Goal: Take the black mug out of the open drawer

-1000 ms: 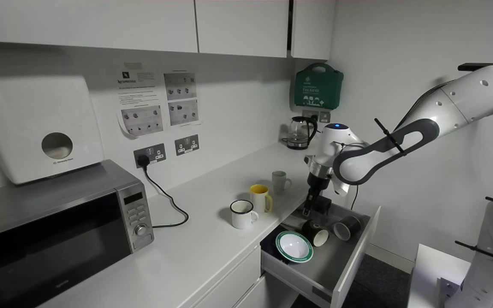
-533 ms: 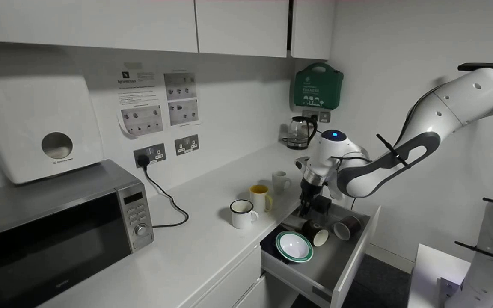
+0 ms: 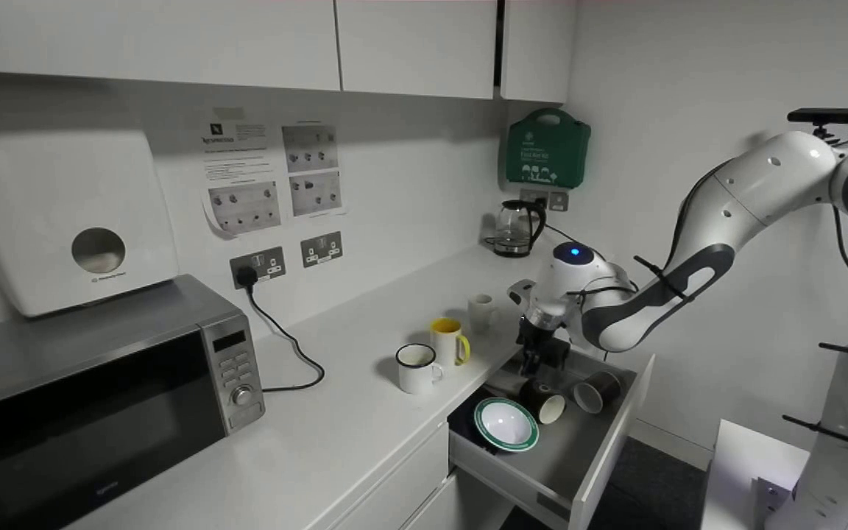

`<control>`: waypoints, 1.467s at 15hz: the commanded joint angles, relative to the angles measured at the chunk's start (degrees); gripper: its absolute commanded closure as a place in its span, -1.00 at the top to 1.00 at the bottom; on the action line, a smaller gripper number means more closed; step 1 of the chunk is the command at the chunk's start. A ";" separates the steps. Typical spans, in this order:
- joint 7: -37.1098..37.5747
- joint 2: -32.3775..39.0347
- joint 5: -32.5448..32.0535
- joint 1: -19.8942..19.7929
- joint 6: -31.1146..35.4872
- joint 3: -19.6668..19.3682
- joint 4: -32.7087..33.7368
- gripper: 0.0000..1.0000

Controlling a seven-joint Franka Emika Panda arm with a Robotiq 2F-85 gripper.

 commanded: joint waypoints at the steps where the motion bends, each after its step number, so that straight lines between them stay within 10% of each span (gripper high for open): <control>1: -3.21 0.98 -4.26 -1.82 4.42 -2.23 -2.24 1.00; 22: 1.80 4.65 -24.38 -1.82 8.64 -6.51 -7.45 1.00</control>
